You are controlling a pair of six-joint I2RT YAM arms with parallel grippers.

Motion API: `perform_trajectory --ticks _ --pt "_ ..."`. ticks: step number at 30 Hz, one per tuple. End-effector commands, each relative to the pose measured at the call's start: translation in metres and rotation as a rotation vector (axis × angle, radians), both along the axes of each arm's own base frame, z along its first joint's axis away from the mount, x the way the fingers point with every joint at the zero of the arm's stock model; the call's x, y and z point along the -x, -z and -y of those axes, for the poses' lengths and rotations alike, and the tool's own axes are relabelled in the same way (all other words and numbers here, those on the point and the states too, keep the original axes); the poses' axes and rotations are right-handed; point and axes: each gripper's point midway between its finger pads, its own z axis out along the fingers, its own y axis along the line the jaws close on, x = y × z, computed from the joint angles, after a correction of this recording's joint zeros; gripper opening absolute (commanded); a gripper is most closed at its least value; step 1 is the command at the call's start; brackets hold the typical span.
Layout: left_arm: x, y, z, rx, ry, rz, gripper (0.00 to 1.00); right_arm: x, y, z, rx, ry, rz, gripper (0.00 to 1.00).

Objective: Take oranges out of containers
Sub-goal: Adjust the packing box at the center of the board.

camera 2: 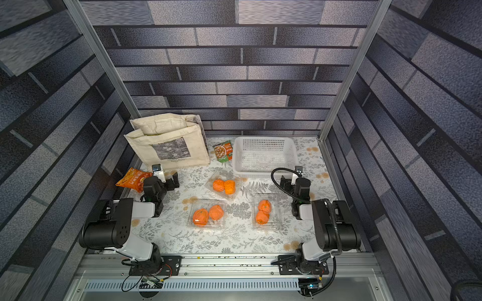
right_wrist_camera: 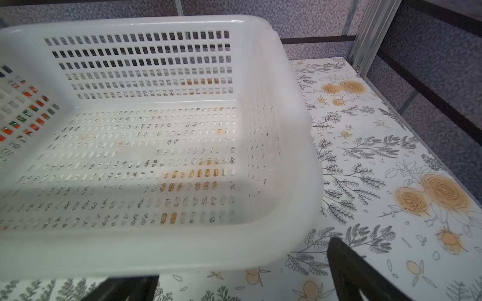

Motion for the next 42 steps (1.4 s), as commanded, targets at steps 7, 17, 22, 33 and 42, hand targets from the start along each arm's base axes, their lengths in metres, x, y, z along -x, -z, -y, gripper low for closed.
perform_trajectory --ticks 7,17,22,33,42 --pt "-0.002 0.0 0.008 0.002 0.052 0.001 1.0 -0.009 -0.012 0.001 0.003 -0.001 0.045 1.0" --pt "-0.003 0.002 0.003 0.038 0.05 -0.012 1.0 -0.009 -0.013 0.001 0.005 -0.001 0.049 1.0" --pt "-0.003 0.001 0.002 0.013 0.019 -0.008 1.0 -0.008 -0.013 0.001 0.005 0.002 0.05 1.0" --pt "0.014 -0.027 0.006 -0.117 -0.072 0.09 1.0 -0.001 -0.032 0.013 0.011 0.072 0.072 1.0" --pt "0.03 -0.127 0.091 -0.333 0.003 0.139 1.0 0.02 -0.105 0.004 -0.144 0.071 0.052 1.0"
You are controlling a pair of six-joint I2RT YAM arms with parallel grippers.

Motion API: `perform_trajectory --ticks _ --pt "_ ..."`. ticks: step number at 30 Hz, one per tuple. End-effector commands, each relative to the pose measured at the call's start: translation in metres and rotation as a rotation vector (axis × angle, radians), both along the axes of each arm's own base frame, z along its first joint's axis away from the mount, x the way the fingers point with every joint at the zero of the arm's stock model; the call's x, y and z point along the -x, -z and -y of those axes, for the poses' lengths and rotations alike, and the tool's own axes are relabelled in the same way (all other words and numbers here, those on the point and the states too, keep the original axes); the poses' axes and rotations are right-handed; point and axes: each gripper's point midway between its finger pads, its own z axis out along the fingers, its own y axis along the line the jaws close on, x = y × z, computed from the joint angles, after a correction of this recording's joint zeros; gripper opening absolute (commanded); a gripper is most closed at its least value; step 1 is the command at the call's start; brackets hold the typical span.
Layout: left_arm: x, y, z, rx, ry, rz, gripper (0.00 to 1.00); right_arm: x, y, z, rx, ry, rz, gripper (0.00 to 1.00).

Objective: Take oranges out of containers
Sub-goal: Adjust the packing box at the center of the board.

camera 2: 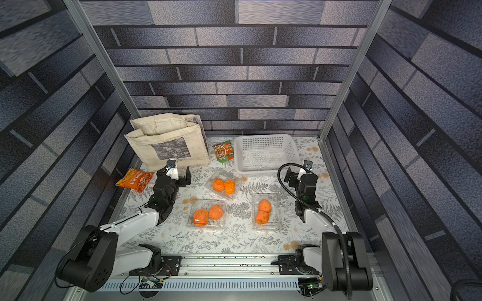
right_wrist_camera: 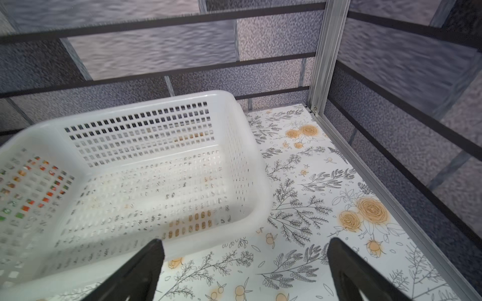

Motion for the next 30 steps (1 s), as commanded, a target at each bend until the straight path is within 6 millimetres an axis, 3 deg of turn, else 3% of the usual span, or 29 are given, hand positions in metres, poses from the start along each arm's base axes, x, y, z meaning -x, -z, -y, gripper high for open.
perform_trajectory --ticks 1,5,11,16,19,22,25,30 --pt "0.014 -0.02 0.008 -0.132 -0.075 -0.042 1.0 0.014 -0.014 -0.019 -0.113 -0.09 -0.098 1.0" --pt "0.036 -0.031 0.048 -0.194 -0.028 -0.042 1.0 0.037 -0.025 -0.055 -0.222 -0.274 -0.186 1.0" --pt "0.087 -0.023 0.109 -0.266 0.119 -0.124 1.0 0.078 -0.011 -0.084 -0.39 -0.389 -0.319 0.99" --pt "0.129 -0.009 0.129 -0.216 0.212 -0.266 1.0 0.114 -0.001 -0.093 -0.443 -0.424 -0.438 0.99" --pt "0.152 0.0 0.139 -0.169 0.271 -0.33 1.0 0.134 -0.005 -0.099 -0.467 -0.453 -0.502 0.98" --pt "0.175 0.009 0.158 -0.188 0.375 -0.352 1.0 0.151 -0.004 -0.106 -0.501 -0.485 -0.585 0.92" --pt "0.193 0.021 0.173 -0.217 0.442 -0.377 1.0 0.159 -0.003 -0.115 -0.526 -0.507 -0.641 0.92" --pt "0.202 0.056 0.181 -0.196 0.439 -0.497 1.0 0.162 0.009 -0.113 -0.462 -0.449 -0.701 0.92"
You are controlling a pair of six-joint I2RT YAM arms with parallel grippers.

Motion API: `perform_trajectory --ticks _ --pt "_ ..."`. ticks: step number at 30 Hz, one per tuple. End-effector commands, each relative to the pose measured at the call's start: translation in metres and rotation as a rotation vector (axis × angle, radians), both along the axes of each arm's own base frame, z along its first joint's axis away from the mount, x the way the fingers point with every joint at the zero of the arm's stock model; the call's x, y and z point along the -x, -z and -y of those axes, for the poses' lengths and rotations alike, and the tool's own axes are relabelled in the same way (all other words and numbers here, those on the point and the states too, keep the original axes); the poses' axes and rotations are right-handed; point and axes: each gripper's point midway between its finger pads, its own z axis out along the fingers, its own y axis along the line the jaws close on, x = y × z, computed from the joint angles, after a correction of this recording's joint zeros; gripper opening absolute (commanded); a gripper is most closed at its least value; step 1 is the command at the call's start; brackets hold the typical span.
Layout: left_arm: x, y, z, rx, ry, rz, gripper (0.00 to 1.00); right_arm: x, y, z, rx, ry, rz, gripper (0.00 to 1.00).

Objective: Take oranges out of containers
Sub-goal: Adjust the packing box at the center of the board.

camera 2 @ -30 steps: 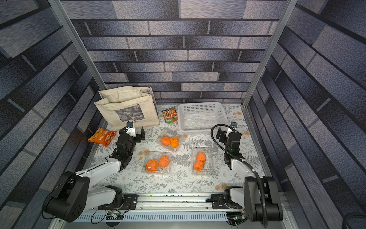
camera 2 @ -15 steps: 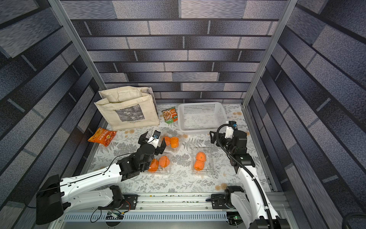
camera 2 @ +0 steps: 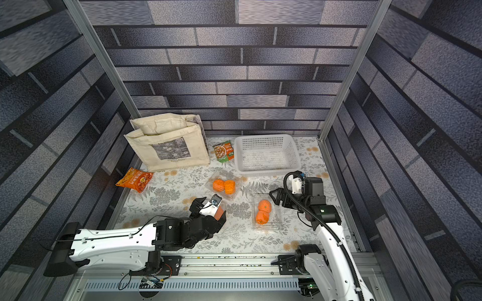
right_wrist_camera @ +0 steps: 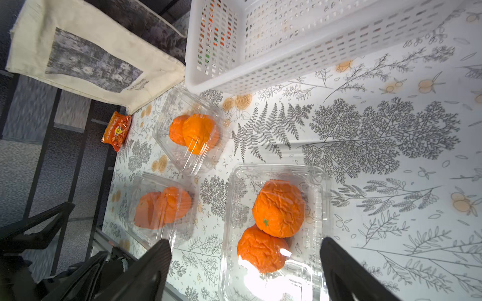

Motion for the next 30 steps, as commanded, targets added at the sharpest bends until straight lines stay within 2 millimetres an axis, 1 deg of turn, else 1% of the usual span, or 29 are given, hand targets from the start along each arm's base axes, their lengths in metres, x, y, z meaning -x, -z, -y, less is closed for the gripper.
perform_trajectory --ticks 1,5,9,12,14,19,21,24,27,30 --pt "0.009 0.026 -0.001 0.012 -0.036 -0.106 1.0 0.011 0.009 0.004 0.051 0.029 -0.081 0.92" --pt "0.009 0.035 0.005 0.073 -0.051 -0.124 1.0 0.015 0.017 0.009 0.144 0.063 -0.089 0.91" --pt "0.005 0.046 0.004 0.09 -0.075 -0.139 1.0 0.023 0.028 0.003 0.256 0.044 -0.097 0.9" --pt "0.001 0.054 -0.002 0.067 -0.109 -0.151 1.0 0.029 0.044 -0.01 0.291 0.008 -0.118 0.88" --pt "-0.001 0.056 -0.004 0.049 -0.114 -0.153 1.0 0.031 0.05 -0.017 0.305 0.008 -0.106 0.88" --pt "-0.002 0.058 0.002 0.038 -0.079 -0.139 1.0 0.028 0.049 -0.017 0.356 0.036 -0.05 0.89" --pt "-0.003 0.059 0.007 0.024 -0.061 -0.138 1.0 0.028 0.052 -0.014 0.389 0.04 -0.046 0.92" --pt "-0.005 0.067 0.009 -0.021 -0.063 -0.149 1.0 0.025 0.055 -0.01 0.408 0.054 -0.027 0.93" --pt "-0.009 0.078 0.001 -0.061 -0.1 -0.182 1.0 0.025 0.055 -0.012 0.406 0.044 -0.021 0.95" --pt "-0.014 0.089 -0.01 -0.08 -0.141 -0.22 1.0 0.025 0.061 -0.013 0.428 0.018 -0.031 0.96"
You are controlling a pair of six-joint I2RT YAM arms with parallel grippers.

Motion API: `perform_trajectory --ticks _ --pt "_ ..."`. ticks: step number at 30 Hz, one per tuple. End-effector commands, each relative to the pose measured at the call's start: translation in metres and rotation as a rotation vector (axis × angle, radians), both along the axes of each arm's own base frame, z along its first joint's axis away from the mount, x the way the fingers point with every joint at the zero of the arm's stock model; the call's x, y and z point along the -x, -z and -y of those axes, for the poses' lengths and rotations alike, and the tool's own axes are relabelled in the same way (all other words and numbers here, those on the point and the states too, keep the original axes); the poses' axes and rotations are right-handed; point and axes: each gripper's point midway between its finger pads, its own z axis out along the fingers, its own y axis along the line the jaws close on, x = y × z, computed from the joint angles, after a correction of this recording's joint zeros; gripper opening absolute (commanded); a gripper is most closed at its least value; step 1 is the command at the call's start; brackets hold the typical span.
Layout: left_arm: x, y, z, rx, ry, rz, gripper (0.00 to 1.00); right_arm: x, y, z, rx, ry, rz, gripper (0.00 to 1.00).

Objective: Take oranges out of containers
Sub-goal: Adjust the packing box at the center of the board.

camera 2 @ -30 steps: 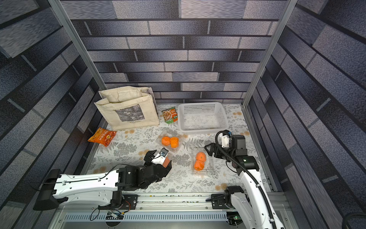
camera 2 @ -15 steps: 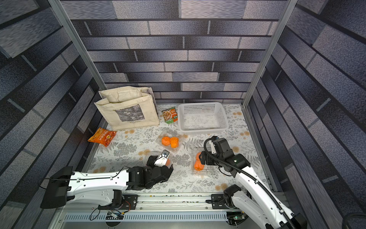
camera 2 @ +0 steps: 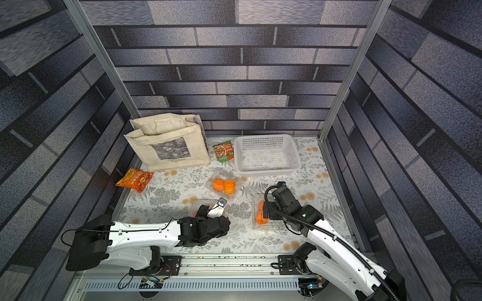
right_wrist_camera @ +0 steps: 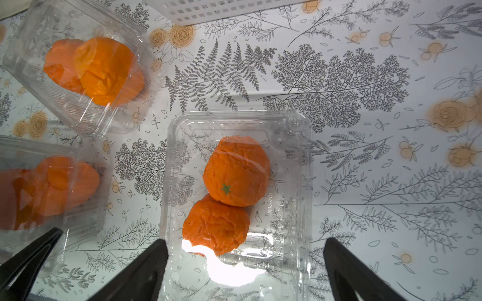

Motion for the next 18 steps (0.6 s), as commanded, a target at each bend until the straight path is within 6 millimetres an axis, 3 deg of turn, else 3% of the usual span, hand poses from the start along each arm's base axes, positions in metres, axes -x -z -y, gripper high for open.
perform_trajectory --ticks 1,13,15,18 --pt "-0.005 0.004 -0.011 -0.02 -0.038 -0.04 1.0 -0.002 0.008 0.001 0.034 -0.01 0.003 0.97" --pt "-0.017 0.002 -0.055 0.011 -0.133 -0.055 1.0 -0.008 0.0 0.002 0.045 -0.019 0.054 1.0" --pt "-0.017 -0.008 -0.054 0.028 -0.128 -0.021 1.0 -0.007 0.0 0.003 0.048 -0.024 0.049 1.0" --pt "-0.014 -0.047 -0.044 0.063 -0.111 0.067 1.0 -0.006 -0.001 0.005 0.04 -0.018 0.048 1.0"
